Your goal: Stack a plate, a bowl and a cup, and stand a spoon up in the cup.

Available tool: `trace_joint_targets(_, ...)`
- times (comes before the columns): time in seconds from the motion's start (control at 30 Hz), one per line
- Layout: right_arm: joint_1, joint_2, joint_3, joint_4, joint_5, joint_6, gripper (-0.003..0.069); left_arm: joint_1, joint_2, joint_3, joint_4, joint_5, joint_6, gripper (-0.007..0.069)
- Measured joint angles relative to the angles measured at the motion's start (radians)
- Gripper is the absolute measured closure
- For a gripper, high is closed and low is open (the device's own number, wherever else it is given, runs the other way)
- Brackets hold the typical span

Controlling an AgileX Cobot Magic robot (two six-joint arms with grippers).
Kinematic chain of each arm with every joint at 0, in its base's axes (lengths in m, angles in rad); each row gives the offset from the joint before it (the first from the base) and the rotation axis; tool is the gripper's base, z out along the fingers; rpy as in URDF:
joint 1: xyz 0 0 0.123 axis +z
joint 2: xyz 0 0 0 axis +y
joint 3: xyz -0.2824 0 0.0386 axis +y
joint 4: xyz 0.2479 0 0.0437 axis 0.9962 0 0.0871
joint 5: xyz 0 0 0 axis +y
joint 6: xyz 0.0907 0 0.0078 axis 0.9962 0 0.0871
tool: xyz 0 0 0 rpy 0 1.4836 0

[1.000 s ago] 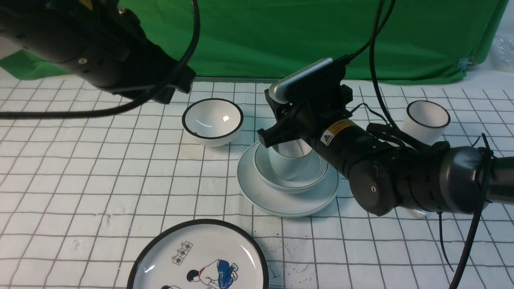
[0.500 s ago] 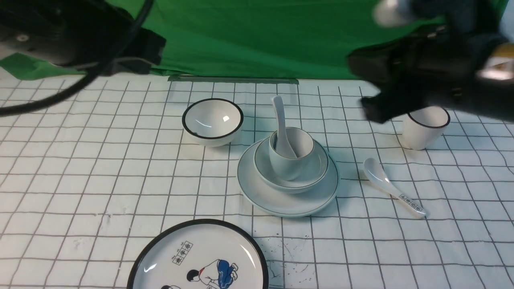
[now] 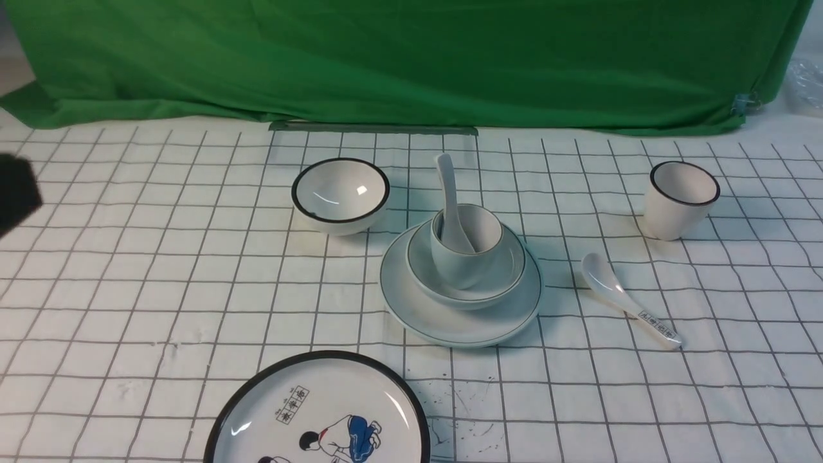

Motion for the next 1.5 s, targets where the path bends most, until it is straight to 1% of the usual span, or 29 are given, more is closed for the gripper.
trace_joint_targets(0.1, -0.004, -0.065, 0.065, 0.001, -0.105, 0.006, 0.0565, 0.0, -0.151, 0.153, 0.0, -0.108, -0.01, 0.0624)
trace_joint_targets(0.2, -0.004, -0.08, 0.072, 0.001, -0.126, 0.007, 0.0521, 0.0, -0.262, 0.261, -0.001, -0.185, -0.013, 0.0624)
trace_joint_targets(0.23, -0.004, -0.08, 0.073, 0.001, -0.128, 0.007, 0.0521, 0.0, -0.262, 0.261, -0.001, -0.19, -0.013, 0.0624)
trace_joint_targets(0.27, -0.004, -0.081, 0.073, 0.001, -0.13, 0.007, 0.0503, 0.0, -0.302, 0.295, -0.001, -0.224, -0.013, 0.0624)
trace_joint_targets(0.37, -0.004, -0.081, 0.074, 0.001, -0.13, 0.007, 0.0478, 0.0, -0.345, 0.321, -0.014, -0.256, -0.013, 0.0624)
trace_joint_targets(0.5, -0.004, -0.081, 0.074, 0.001, -0.13, 0.007, 0.0473, 0.0, -0.353, 0.323, -0.009, -0.267, -0.013, 0.0624)
trace_joint_targets(0.77, -0.004, -0.081, 0.074, 0.001, -0.13, 0.007, 0.0471, 0.0, -0.353, 0.326, 0.085, -0.267, -0.012, 0.0623)
trace_joint_targets(0.97, -0.004, -0.081, 0.074, 0.001, -0.13, 0.007, 0.047, 0.0, -0.353, 0.326, 0.097, -0.264, -0.01, 0.0622)
trace_joint_targets(1.03, -0.004, -0.082, 0.074, 0.001, -0.13, 0.007, 0.047, 0.014, -0.355, 0.334, 0.097, -0.259, -0.01, 0.0622)
trace_joint_targets(1.13, -0.004, -0.082, 0.074, 0.001, -0.13, 0.007, 0.047, 0.094, -0.371, 0.389, 0.09, -0.255, -0.01, 0.0622)
trace_joint_targets(1.37, -0.004, -0.082, 0.074, 0.001, -0.131, 0.007, 0.047, 0.398, -0.39, 0.606, 0.074, -0.316, -0.012, 0.0622)
trace_joint_targets(1.43, -0.004, -0.082, 0.074, 0.001, -0.131, 0.007, 0.047, 0.43, -0.39, 0.655, 0.074, -0.319, -0.01, 0.0622)
trace_joint_targets(1.5, -0.004, -0.082, 0.074, 0.001, -0.131, 0.007, 0.047, 0.428, -0.39, 0.69, 0.074, -0.32, -0.002, 0.0622)
